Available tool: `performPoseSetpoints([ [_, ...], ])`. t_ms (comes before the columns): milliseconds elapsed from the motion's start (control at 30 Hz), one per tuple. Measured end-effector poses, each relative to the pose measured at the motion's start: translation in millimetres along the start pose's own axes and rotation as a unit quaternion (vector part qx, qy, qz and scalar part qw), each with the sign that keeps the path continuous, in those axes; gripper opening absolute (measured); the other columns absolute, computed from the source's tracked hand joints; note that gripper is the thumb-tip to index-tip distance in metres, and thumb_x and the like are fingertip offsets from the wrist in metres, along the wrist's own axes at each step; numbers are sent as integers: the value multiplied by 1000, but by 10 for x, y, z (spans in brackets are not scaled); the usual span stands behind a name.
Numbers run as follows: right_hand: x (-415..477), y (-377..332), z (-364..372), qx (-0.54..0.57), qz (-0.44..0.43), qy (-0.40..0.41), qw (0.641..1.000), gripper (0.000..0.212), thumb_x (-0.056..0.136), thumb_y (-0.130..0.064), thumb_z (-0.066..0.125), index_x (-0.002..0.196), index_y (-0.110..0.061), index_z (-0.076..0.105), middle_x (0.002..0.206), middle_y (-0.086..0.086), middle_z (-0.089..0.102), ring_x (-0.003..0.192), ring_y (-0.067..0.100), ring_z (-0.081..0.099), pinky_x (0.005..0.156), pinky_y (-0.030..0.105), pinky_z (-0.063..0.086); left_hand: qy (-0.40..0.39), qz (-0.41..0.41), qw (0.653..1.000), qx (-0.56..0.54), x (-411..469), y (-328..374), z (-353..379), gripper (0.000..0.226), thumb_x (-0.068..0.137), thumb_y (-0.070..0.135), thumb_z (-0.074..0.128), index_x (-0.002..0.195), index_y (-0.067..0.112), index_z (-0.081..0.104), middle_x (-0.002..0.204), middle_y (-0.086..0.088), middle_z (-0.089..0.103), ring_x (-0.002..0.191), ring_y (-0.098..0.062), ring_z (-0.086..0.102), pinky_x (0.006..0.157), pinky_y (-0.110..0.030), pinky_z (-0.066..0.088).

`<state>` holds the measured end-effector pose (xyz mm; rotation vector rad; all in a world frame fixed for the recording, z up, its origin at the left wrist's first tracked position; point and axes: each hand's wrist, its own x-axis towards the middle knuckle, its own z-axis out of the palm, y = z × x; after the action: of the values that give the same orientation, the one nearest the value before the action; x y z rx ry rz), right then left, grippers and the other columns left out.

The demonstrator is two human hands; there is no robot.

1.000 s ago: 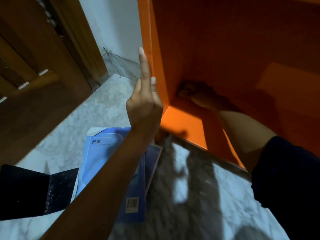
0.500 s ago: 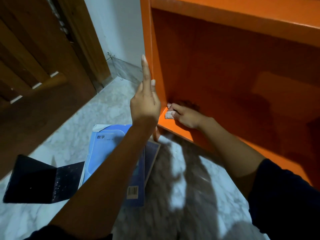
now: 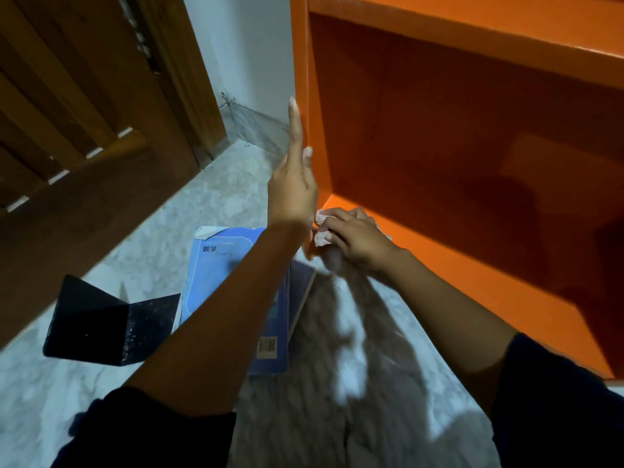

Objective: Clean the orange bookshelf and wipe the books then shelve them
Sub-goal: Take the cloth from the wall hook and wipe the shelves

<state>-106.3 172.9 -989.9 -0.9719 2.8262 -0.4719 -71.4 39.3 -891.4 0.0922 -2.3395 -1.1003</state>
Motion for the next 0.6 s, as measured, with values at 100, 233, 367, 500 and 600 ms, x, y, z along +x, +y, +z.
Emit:
performPoseSetpoints([
  [100,-110,-58,-26,7,-1,-7,1000,28,98,-28,45,123,-23,56,147,-8,38,106,33,42,92,43,36,-6,-4,999,-35,-5,-13,-11,56,102,25,30,148,35,1,105,-25,62,81,-33,61,75,-40,51],
  [233,-263,-124,-120,38,25,-22,999,23,97,-23,46,117,-20,59,143,-3,42,108,33,44,95,40,35,-30,-14,998,-54,-20,-31,-72,61,101,19,35,147,41,2,98,-21,62,79,-28,61,73,-38,50],
  [367,-460,-227,-113,85,29,-37,995,20,95,-23,48,110,-24,61,134,0,47,114,36,47,95,49,38,-79,-32,996,-34,-36,-32,-214,64,99,14,40,148,39,7,91,-8,64,77,-19,60,72,-33,49],
  [500,-632,-454,-21,146,57,15,988,29,91,-27,46,109,-16,66,131,8,51,116,32,50,100,41,38,-131,-42,990,25,-196,-125,-462,51,99,18,41,146,34,28,119,1,60,105,-12,57,84,-20,43],
  [600,-741,-682,209,220,88,70,969,27,87,-20,51,103,-10,70,122,13,56,115,28,53,97,33,38,-159,-76,983,53,-463,-432,-701,44,98,21,42,142,23,40,136,-8,53,125,-20,50,103,-33,40],
])
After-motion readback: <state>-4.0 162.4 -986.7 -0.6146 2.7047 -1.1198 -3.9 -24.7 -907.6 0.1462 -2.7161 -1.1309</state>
